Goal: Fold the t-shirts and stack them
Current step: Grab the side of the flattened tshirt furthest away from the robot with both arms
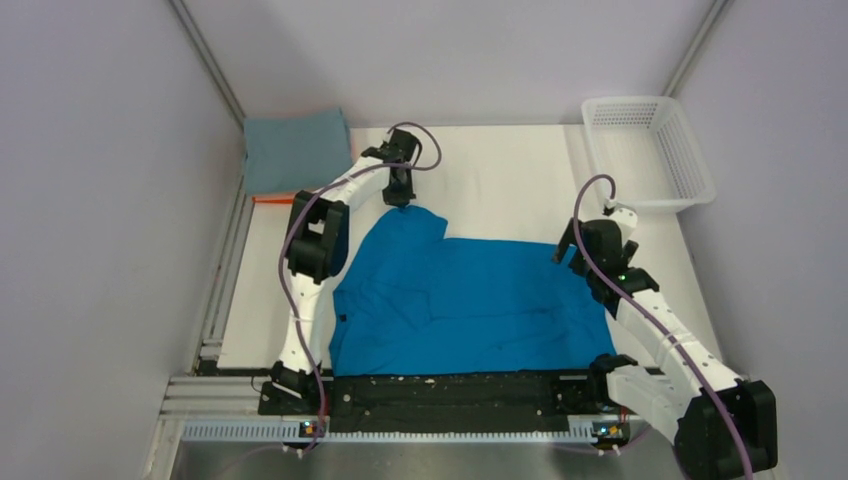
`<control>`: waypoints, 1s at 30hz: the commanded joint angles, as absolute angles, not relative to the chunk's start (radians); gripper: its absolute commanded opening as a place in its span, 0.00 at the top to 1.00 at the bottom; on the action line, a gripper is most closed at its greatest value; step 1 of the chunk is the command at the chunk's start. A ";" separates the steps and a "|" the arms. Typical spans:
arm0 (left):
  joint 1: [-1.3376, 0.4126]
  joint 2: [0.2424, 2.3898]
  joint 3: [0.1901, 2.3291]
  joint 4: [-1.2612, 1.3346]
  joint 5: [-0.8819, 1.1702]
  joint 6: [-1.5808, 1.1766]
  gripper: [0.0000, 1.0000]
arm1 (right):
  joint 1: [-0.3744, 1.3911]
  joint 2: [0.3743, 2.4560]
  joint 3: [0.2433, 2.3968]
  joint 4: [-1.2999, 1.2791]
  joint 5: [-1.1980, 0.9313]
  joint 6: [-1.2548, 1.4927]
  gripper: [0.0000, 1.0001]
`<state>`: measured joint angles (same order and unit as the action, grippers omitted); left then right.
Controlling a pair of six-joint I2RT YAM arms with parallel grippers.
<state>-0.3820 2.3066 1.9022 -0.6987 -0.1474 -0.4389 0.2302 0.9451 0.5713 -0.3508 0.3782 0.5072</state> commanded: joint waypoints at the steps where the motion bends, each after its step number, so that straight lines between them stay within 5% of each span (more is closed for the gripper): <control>1: -0.397 2.292 1.866 -0.754 -0.160 -0.446 1.00 | 0.217 0.942 0.591 -0.328 0.416 0.497 0.01; 8: -0.377 2.237 1.858 -0.736 -0.410 -0.477 1.00 | 0.206 0.974 0.601 -0.325 0.437 0.491 0.01; 30: -0.181 2.123 1.782 -0.625 -0.392 -0.429 1.00 | 0.185 1.665 1.141 -0.283 0.498 0.521 0.11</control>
